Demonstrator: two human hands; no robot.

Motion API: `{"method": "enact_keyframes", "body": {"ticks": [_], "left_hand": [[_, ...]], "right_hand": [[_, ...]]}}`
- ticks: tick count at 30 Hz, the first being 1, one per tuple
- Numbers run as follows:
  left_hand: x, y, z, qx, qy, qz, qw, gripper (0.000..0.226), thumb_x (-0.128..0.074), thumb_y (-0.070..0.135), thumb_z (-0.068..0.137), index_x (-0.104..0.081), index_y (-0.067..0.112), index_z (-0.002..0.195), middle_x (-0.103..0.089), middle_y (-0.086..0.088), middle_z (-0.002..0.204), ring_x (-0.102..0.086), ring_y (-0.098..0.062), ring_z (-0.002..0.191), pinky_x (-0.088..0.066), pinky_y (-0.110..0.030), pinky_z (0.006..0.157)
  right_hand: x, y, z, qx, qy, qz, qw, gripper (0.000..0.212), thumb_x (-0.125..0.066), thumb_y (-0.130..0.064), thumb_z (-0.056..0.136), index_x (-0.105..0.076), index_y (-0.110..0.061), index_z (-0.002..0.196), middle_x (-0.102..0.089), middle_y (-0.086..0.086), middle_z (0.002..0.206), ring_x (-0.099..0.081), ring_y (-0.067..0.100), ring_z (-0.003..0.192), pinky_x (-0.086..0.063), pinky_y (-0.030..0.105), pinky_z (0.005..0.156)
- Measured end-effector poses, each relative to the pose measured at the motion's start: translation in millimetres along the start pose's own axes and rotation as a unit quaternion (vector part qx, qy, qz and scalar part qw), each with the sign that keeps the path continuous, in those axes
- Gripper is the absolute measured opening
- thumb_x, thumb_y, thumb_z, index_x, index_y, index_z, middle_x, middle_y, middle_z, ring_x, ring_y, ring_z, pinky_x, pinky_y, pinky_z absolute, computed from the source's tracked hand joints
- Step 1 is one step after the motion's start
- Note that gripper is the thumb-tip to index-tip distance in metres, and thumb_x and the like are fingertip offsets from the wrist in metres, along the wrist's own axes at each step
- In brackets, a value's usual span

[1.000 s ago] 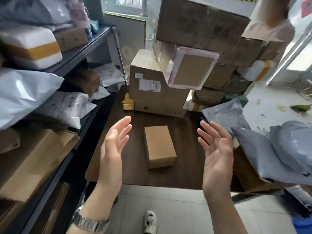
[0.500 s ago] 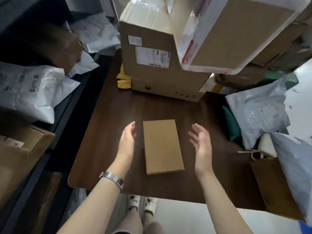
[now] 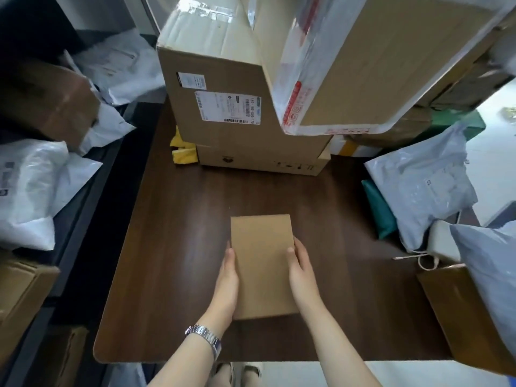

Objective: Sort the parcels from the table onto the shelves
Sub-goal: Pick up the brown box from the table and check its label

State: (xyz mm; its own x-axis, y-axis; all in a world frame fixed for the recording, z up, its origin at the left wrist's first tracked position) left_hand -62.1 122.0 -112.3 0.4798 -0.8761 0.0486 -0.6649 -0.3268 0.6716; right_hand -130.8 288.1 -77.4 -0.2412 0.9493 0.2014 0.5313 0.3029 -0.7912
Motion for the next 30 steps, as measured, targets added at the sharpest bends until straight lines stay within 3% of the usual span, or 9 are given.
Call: {"method": "enact_keyframes", "body": {"ticks": [3, 6, 8, 14, 16, 19, 22, 26, 30], "left_hand": [[8, 45, -28, -0.069, -0.028, 0.022, 0.997, 0.068, -0.024, 0.077, 0.092, -0.043, 0.048, 0.150, -0.057, 0.005, 0.150, -0.059, -0.020, 0.131, -0.042, -0.045, 0.113], [21, 107, -75, -0.173, -0.043, 0.050, 0.983, 0.060, -0.018, 0.092, 0.075, -0.031, 0.081, 0.133, -0.051, 0.028, 0.141, -0.053, -0.001, 0.126, -0.042, -0.036, 0.105], [29, 142, -108, -0.224, -0.059, 0.049, 0.972, 0.051, -0.019, 0.092, 0.075, -0.029, 0.087, 0.125, -0.047, 0.031, 0.145, -0.050, 0.000, 0.131, -0.040, -0.039, 0.112], [57, 210, -171, -0.335, -0.079, 0.036, 0.938, 0.062, -0.033, 0.077, 0.082, -0.036, 0.064, 0.143, -0.044, 0.024, 0.155, -0.047, -0.005, 0.140, -0.040, -0.044, 0.116], [71, 216, -182, -0.358, -0.069, 0.039, 0.930, 0.056, -0.038, 0.075, 0.083, -0.039, 0.068, 0.139, -0.041, 0.034, 0.152, -0.046, 0.009, 0.136, -0.040, -0.030, 0.114], [98, 223, -196, -0.378, -0.027, 0.049, 0.924, 0.038, -0.050, 0.075, 0.084, -0.037, 0.088, 0.117, -0.031, 0.052, 0.130, -0.052, 0.028, 0.113, -0.045, -0.002, 0.086], [131, 221, -193, -0.373, -0.009, -0.017, 0.928, 0.057, -0.059, 0.051, 0.081, -0.034, 0.079, 0.124, -0.043, 0.037, 0.129, -0.064, 0.022, 0.099, -0.048, -0.007, 0.075], [136, 222, -180, -0.347, -0.037, -0.047, 0.936, 0.039, -0.053, 0.022, 0.101, -0.046, 0.054, 0.122, -0.061, 0.025, 0.114, -0.065, 0.024, 0.092, -0.047, 0.002, 0.064], [128, 212, -193, -0.315, -0.131, -0.082, 0.936, 0.060, -0.073, 0.048, 0.082, -0.047, 0.067, 0.133, -0.069, 0.028, 0.125, -0.070, 0.003, 0.110, -0.059, -0.013, 0.074]], "right_hand": [[3, -28, -22, 0.026, 0.001, 0.037, 0.999, 0.048, -0.041, -0.051, 0.105, -0.027, -0.052, 0.151, -0.051, -0.016, 0.133, -0.052, -0.007, 0.104, -0.041, 0.014, 0.073], [8, -77, -58, 0.066, 0.004, 0.058, 0.996, 0.036, -0.042, -0.066, 0.095, -0.024, -0.084, 0.121, -0.051, -0.036, 0.124, -0.059, -0.003, 0.108, -0.044, 0.013, 0.070], [13, -112, -80, 0.089, 0.011, 0.080, 0.993, 0.033, -0.044, -0.074, 0.084, -0.026, -0.092, 0.106, -0.053, -0.043, 0.118, -0.063, -0.006, 0.104, -0.047, 0.012, 0.068], [10, -179, -122, 0.145, 0.001, 0.176, 0.974, 0.028, -0.053, -0.071, 0.077, -0.044, -0.087, 0.098, -0.065, -0.043, 0.106, -0.064, 0.003, 0.112, -0.054, 0.035, 0.084], [-1, -180, -133, 0.135, -0.013, 0.201, 0.970, 0.027, -0.055, -0.069, 0.076, -0.047, -0.084, 0.098, -0.067, -0.038, 0.110, -0.065, 0.006, 0.112, -0.055, 0.036, 0.084], [-12, -180, -145, 0.116, -0.019, 0.229, 0.966, 0.029, -0.057, -0.068, 0.079, -0.051, -0.075, 0.106, -0.068, -0.025, 0.122, -0.068, 0.009, 0.111, -0.055, 0.038, 0.085], [-19, -177, -149, 0.102, -0.054, 0.232, 0.966, 0.024, -0.052, -0.055, 0.098, -0.058, -0.061, 0.121, -0.076, -0.024, 0.113, -0.075, 0.002, 0.097, -0.055, 0.033, 0.077], [-37, -192, -157, 0.165, -0.044, 0.097, 0.981, 0.026, -0.045, -0.038, 0.107, -0.051, -0.053, 0.127, -0.067, -0.020, 0.131, -0.066, -0.009, 0.107, -0.047, 0.018, 0.088], [-54, -221, -183, 0.307, 0.023, -0.021, 0.951, 0.034, -0.039, -0.054, 0.100, -0.037, -0.067, 0.132, -0.036, -0.034, 0.137, -0.038, -0.017, 0.129, -0.031, 0.009, 0.099]]}}
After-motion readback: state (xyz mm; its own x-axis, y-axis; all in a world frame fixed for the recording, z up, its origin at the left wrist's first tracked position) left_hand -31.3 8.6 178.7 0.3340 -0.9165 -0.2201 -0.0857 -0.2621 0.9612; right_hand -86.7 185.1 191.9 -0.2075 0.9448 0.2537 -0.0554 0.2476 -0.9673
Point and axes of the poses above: each hand's wrist, its own z-axis towards the middle knuckle, its own x-axis out of the back of the hand, y = z × x, the point moved 8 cm from there along z, towards the middle knuckle
